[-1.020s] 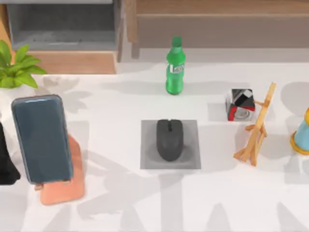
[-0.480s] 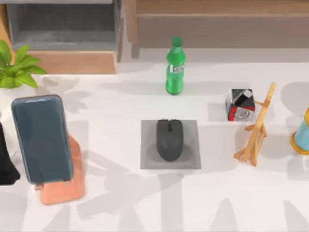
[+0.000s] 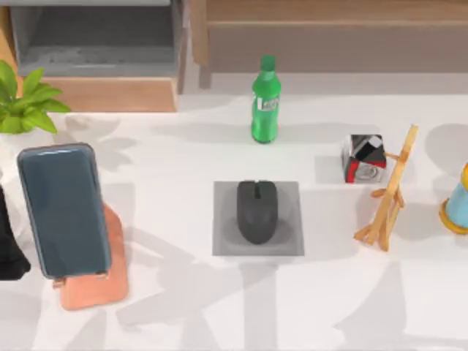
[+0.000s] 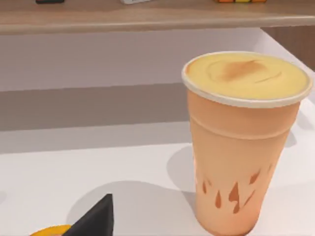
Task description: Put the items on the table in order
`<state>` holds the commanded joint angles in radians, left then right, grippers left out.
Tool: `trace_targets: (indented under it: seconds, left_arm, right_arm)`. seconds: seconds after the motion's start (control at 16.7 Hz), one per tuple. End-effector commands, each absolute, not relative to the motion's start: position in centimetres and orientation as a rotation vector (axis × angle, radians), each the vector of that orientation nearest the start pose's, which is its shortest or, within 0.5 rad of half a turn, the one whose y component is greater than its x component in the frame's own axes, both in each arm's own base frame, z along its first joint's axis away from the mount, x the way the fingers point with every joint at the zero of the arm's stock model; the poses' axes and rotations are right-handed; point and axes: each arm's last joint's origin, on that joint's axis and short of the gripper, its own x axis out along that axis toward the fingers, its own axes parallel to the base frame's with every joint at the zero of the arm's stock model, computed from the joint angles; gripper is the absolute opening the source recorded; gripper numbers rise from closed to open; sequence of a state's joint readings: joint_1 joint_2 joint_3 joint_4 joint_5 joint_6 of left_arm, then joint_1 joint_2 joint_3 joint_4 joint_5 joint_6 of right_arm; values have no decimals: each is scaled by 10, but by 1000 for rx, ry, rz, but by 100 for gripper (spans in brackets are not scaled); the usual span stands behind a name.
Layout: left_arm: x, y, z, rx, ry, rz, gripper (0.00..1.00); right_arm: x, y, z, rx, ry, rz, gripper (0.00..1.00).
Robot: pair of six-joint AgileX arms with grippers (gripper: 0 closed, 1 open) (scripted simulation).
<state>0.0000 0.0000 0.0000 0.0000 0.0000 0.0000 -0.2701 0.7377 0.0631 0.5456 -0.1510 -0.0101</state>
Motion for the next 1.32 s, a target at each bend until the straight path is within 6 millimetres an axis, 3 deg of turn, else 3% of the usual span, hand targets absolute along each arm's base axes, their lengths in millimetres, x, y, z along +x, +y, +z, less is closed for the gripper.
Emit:
trace_targets:
  seconds: [0.36, 0.78, 1.02, 1.32]
  left_arm:
    - [106, -1, 160, 0, 0, 0, 100]
    - [106, -1, 160, 0, 0, 0, 100]
    - [106, -1, 160, 0, 0, 0, 100]
    - [106, -1, 160, 0, 0, 0, 100]
  right_arm:
    - [208, -76, 138, 33, 172, -110, 100]
    - [272, -103, 83, 21, 96, -51, 100]
    - [291, -104, 64, -4, 20, -21, 100]
    - [295, -104, 61, -11, -1, -16, 100]
